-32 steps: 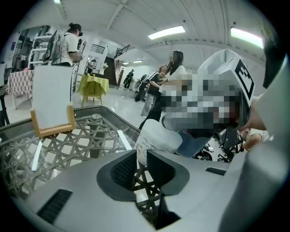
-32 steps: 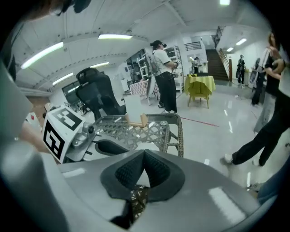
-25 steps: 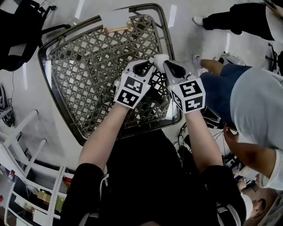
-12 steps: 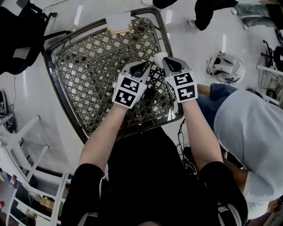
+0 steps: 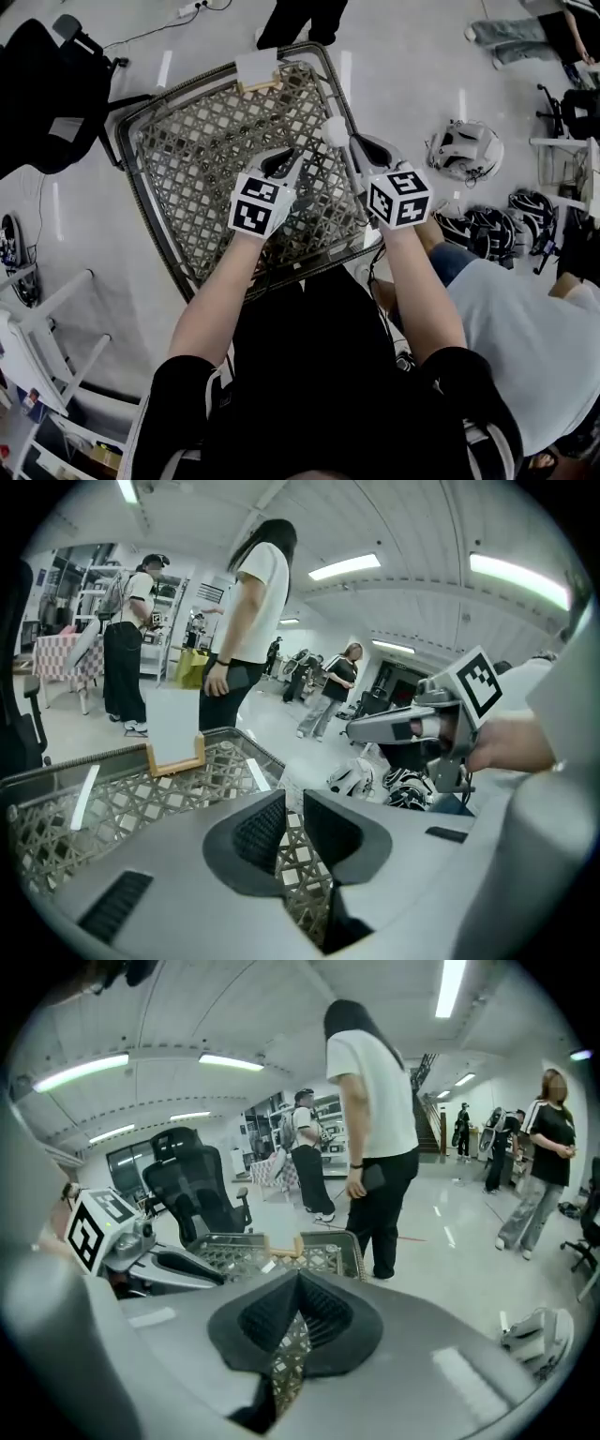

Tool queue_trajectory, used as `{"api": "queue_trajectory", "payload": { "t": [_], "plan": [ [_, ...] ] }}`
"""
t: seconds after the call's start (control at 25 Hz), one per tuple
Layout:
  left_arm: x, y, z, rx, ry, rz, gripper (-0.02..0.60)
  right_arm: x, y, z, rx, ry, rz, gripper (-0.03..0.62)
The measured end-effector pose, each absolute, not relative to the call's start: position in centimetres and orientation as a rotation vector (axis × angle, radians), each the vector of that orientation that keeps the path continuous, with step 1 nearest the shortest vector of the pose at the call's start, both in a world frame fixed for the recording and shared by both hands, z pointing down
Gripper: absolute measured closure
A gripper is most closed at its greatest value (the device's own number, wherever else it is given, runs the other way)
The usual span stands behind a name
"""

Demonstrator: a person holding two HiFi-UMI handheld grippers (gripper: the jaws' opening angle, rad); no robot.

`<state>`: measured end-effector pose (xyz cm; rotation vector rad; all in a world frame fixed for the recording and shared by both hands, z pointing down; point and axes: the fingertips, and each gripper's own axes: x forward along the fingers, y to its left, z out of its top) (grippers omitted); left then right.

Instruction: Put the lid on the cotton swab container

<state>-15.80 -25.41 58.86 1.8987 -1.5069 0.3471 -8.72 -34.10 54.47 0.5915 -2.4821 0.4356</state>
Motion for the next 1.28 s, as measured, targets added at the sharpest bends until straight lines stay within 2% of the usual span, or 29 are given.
{"api": "queue_trajectory", "payload": {
  "t": [0.24,0.76,1.28],
  "plan": [
    [-16.6,-23.6,54.9,1.912,-1.555,0.319,0.52,-4.7,-31.3,51.3,0.645,-2.509,0.521,0.583],
    [-13.7,-17.6,48.7,1.893,-1.685,0.309,0.522,3.6,-28.0,44.8,0.709,-2.733,0.593,0.583],
    [-11.4,-9.0,41.0,1.877,-1.844,0.342,0.537,7.9,-22.3,38.0,0.66,-2.936,0.558,0.585]
  ]
}}
